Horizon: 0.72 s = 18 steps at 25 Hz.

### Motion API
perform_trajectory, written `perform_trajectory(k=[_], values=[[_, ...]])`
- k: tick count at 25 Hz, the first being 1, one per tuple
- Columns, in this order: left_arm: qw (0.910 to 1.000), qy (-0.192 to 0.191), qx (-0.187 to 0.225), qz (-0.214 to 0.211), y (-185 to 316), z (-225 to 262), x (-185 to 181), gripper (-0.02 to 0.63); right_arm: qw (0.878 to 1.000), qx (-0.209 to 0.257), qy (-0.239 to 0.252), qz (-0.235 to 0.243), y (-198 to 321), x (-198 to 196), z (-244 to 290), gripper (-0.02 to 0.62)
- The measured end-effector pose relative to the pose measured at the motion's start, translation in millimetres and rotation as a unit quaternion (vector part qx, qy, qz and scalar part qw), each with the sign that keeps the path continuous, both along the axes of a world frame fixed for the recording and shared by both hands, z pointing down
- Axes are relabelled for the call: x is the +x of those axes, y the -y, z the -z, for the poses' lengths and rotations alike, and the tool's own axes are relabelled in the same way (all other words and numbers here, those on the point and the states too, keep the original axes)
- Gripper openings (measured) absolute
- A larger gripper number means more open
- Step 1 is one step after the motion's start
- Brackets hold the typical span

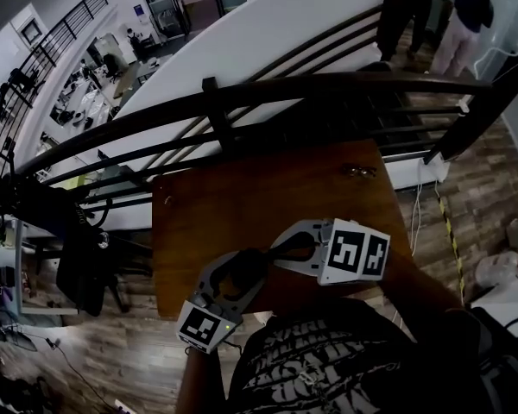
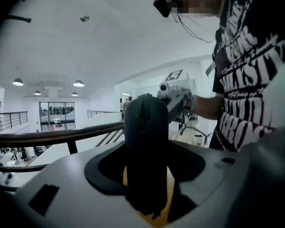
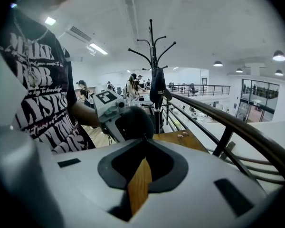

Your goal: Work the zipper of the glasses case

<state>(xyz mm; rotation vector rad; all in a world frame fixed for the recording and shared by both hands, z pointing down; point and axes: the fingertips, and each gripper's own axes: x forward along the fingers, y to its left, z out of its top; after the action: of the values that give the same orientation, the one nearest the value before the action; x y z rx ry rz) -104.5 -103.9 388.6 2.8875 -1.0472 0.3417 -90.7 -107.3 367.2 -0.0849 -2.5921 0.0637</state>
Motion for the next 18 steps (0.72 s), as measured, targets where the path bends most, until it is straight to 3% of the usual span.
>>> perform_trajectory(k=[4, 7, 12, 18], values=[[0.9978, -0.061, 0.021, 0.017, 8.0, 29.3, 14.7, 0.25, 1.0, -0.011, -0.008, 0.006, 5.5, 12.7, -13.2, 0.02], [0.9975, -0.064, 0.017, 0.026, 15.5, 31.3, 14.9, 0.252, 1.0, -0.006, -0.007, 0.0, 12.4, 13.9, -21.5, 0.02], [0.9989, 0.021, -0.029, 0.028, 33.0, -4.2, 23.1, 0.259, 1.0, 0.015, -0.015, 0.003, 35.4, 29.1, -28.3, 0.02], [0.9863, 0.117, -0.1, 0.06, 35.4, -60.5, 14.4, 0.261, 0.998, 0.028, -0.047, 0.025, 46.5, 27.4, -60.0, 0.02]])
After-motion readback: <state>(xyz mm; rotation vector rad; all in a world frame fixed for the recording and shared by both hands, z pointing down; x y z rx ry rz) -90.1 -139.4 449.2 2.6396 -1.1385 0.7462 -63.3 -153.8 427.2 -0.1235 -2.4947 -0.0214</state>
